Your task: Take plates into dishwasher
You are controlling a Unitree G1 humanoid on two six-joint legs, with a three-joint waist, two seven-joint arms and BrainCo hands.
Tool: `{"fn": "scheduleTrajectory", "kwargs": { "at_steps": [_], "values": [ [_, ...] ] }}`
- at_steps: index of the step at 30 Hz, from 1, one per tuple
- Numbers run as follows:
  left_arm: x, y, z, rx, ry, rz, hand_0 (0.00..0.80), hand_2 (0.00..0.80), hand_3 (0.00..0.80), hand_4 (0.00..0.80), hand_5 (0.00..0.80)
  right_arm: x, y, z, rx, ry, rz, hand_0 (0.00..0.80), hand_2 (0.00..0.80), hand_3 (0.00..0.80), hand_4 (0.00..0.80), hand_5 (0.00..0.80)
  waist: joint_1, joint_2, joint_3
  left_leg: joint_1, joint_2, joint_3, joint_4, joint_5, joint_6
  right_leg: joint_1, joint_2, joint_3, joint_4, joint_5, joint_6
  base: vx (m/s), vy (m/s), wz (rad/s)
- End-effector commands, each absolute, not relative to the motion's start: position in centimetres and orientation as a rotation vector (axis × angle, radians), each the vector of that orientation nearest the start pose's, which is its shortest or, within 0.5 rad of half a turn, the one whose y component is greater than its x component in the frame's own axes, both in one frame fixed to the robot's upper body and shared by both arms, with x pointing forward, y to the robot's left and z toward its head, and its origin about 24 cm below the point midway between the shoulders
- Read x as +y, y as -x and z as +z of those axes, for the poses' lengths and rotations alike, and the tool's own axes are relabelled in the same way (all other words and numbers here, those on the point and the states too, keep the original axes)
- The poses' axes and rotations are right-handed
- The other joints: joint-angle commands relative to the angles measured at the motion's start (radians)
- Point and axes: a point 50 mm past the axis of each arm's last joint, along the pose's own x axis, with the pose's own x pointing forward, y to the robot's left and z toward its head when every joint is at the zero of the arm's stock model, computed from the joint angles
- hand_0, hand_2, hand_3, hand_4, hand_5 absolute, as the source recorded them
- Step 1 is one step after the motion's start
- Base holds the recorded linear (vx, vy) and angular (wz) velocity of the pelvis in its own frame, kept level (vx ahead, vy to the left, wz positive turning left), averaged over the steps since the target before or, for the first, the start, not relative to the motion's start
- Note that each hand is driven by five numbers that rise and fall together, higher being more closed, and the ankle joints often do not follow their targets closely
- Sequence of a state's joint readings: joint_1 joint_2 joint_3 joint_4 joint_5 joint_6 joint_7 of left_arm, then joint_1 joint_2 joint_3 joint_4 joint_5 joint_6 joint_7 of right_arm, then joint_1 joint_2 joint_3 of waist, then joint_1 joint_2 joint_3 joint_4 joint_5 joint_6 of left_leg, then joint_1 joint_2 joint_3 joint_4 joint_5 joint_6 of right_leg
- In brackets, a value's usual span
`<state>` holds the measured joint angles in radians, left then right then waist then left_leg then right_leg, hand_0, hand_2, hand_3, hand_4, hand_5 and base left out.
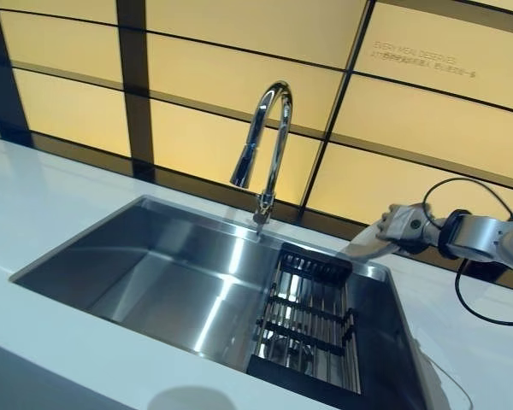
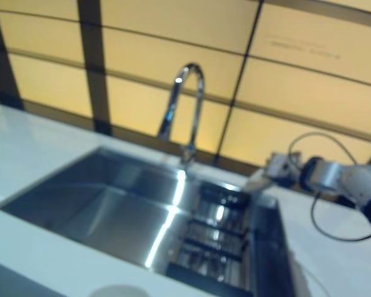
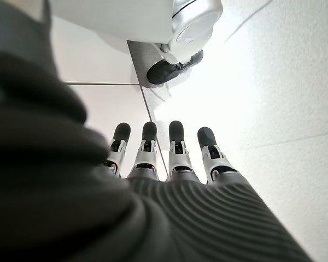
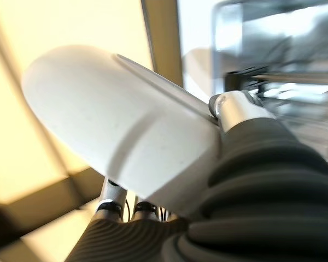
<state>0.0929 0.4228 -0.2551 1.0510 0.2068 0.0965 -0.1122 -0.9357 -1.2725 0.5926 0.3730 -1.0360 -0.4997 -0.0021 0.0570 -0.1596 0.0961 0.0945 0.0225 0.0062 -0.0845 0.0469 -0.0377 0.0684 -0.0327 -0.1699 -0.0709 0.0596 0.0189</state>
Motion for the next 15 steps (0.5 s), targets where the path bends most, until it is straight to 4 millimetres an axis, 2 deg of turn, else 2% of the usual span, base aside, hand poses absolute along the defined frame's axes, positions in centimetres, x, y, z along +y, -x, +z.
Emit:
{"fn": "scheduleTrajectory", "kwargs": {
  "at_steps": [1, 5, 7, 8, 9, 10, 12, 15],
  "values": [
    [27.8, -8.1, -14.6, 1.281, -0.590, -0.181, 0.000, 0.000, 0.000, 0.000, 0.000, -29.1, -31.3, 32.6, -0.497, 2.227, -0.140, 0.800, 0.800, 0.800, 0.800, 0.800, -0.014, 0.000, -0.011, 0.006, -0.042, 0.040, 0.012, -0.086, 0.073, -0.024, -0.068, 0.041, 0.129, -0.021, 0.123, -0.015, 0.137, -0.29],
    [27.7, -8.1, -14.7, 1.277, -0.596, -0.191, 0.000, 0.000, 0.000, 0.000, 0.000, -30.6, -29.3, 36.7, -0.646, 1.883, -0.422, 0.800, 0.800, 0.800, 0.800, 0.800, -0.033, 0.012, -0.008, 0.009, -0.048, 0.040, 0.015, -0.093, 0.081, -0.053, -0.082, 0.070, 0.165, 0.011, 0.142, 0.008, 0.115, -0.23],
    [27.8, -7.8, -14.7, 1.289, -0.599, -0.202, 0.000, 0.000, 0.000, 0.000, 0.000, -31.6, -27.7, 38.8, -0.747, 1.647, -0.561, 0.800, 0.800, 0.800, 0.800, 0.800, -0.048, 0.019, -0.008, 0.012, -0.051, 0.041, 0.014, -0.097, 0.082, -0.070, -0.089, 0.083, 0.180, 0.035, 0.151, 0.050, 0.117, -0.23],
    [27.8, -7.7, -14.8, 1.293, -0.601, -0.207, 0.000, 0.000, 0.000, 0.000, 0.000, -31.9, -27.3, 39.2, -0.759, 1.606, -0.591, 0.800, 0.800, 0.800, 0.800, 0.800, -0.052, 0.021, -0.009, 0.013, -0.052, 0.040, 0.013, -0.099, 0.083, -0.074, -0.090, 0.087, 0.181, 0.041, 0.153, 0.092, 0.115, -0.21],
    [27.8, -7.3, -14.9, 1.308, -0.608, -0.225, 0.000, 0.000, 0.000, 0.000, 0.000, -32.6, -26.2, 39.9, -0.805, 1.460, -0.646, 0.800, 0.800, 0.800, 0.800, 0.800, -0.061, 0.025, -0.011, 0.015, -0.053, 0.041, 0.011, -0.102, 0.081, -0.081, -0.092, 0.094, 0.175, 0.054, 0.157, 0.087, 0.075, -0.17],
    [27.8, -7.2, -14.9, 1.313, -0.613, -0.231, 0.000, 0.000, 0.000, 0.000, 0.000, -32.8, -25.9, 40.1, -0.825, 1.414, -0.668, 0.800, 0.800, 0.800, 0.800, 0.800, -0.065, 0.026, -0.011, 0.015, -0.053, 0.043, 0.010, -0.103, 0.080, -0.084, -0.093, 0.097, 0.173, 0.059, 0.159, 0.107, 0.075, -0.23],
    [27.9, -6.5, -15.0, 1.339, -0.632, -0.256, 0.000, 0.000, 0.000, 0.000, 0.000, -33.8, -24.5, 40.7, -0.890, 1.214, -0.735, 0.800, 0.800, 0.800, 0.800, 0.800, -0.080, 0.027, -0.014, 0.022, -0.052, 0.059, 0.005, -0.113, 0.076, -0.099, -0.093, 0.100, 0.142, 0.083, 0.170, 0.110, 0.044, -0.21],
    [28.0, -5.7, -15.2, 1.362, -0.643, -0.285, 0.000, 0.000, 0.000, 0.000, 0.000, -34.0, -23.4, 41.0, -0.983, 1.071, -0.805, 0.800, 0.800, 0.800, 0.800, 0.800, -0.099, 0.030, -0.010, 0.040, -0.050, 0.100, -0.001, -0.124, 0.068, -0.143, -0.094, 0.060, 0.116, 0.123, 0.187, 0.079, 0.033, -0.40]
  ]
}}
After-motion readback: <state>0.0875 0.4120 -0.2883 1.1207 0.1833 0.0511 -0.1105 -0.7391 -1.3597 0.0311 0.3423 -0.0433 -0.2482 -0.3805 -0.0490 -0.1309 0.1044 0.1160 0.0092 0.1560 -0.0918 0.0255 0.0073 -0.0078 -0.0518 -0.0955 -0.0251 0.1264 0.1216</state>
